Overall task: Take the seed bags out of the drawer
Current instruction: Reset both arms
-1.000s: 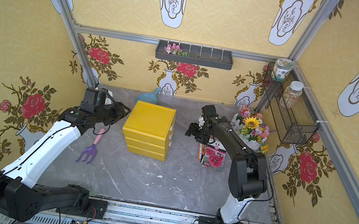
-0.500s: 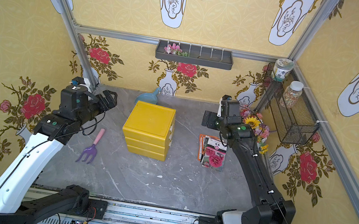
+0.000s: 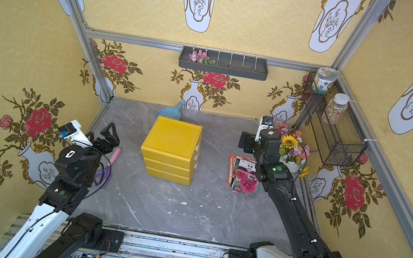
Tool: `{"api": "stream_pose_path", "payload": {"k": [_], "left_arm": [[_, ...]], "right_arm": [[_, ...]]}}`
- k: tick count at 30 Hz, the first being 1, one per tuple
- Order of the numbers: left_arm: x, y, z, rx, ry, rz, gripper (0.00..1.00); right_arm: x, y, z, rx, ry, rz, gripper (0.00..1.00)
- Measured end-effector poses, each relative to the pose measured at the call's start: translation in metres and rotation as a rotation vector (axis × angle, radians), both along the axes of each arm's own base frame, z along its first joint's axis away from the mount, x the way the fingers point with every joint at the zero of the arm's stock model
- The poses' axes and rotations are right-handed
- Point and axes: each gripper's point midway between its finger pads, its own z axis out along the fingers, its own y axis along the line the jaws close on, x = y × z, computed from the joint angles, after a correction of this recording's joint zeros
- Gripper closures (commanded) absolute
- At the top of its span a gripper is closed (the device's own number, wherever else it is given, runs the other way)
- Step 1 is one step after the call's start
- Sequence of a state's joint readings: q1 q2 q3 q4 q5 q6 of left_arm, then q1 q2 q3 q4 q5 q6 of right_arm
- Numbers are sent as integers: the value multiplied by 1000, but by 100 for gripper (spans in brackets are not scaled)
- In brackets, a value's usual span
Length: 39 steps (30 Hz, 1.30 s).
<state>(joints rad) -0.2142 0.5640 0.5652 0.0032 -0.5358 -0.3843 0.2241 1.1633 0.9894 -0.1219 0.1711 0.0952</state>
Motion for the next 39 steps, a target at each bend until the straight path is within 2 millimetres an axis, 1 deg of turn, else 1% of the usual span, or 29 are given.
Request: {"api": "stream_pose_path", "payload": {"k": [2, 5, 8, 11, 13, 16, 19, 21, 25, 27, 28, 30, 32, 34, 36, 38, 39], "left_arm": [[-3, 6, -20, 24, 35, 32, 0], [-11, 14, -58, 70, 96, 66, 0], [-17, 20, -94, 96, 150, 94, 0], [-23, 26, -131, 102, 213, 128, 0], [-24, 29, -151, 113, 238, 142, 0], [-24, 32, -174, 123, 256, 163, 0], [-22, 34, -191, 145, 268, 177, 0], [-17, 37, -192, 145, 250, 194, 0], [-4, 51, -180, 113, 170, 259, 1], [-2, 56, -184, 109, 173, 278, 1], [1, 57, -183, 108, 175, 278, 1], [8, 52, -172, 100, 143, 252, 1], [10, 52, -158, 97, 100, 252, 0], [7, 54, -146, 108, 68, 263, 0], [4, 59, -140, 120, 50, 278, 0], [1, 68, -144, 133, 61, 303, 0], [-2, 72, -151, 140, 80, 316, 0]], "right_arm": [[-6, -5, -10, -33, -8, -8, 3], [-18, -15, -32, -85, -3, -21, 3], [-30, -29, -65, -121, 30, -54, 3], [-46, -41, -111, -138, 89, -81, 3], [-56, -48, -139, -151, 123, -99, 3], [-67, -55, -176, -159, 158, -117, 3], [-70, -58, -200, -156, 165, -123, 3], [-67, -58, -210, -153, 160, -124, 3], [-53, -58, -213, -134, 121, -114, 3], [-48, -64, -219, -123, 112, -127, 3], [-48, -67, -224, -122, 117, -135, 3], [-48, -69, -230, -112, 121, -136, 3], [-46, -68, -227, -96, 104, -128, 3], [-42, -68, -221, -87, 74, -123, 3], [-40, -67, -219, -75, 68, -113, 3], [-39, -68, -218, -67, 63, -116, 3], [-38, -68, -218, -58, 63, -114, 3]]}}
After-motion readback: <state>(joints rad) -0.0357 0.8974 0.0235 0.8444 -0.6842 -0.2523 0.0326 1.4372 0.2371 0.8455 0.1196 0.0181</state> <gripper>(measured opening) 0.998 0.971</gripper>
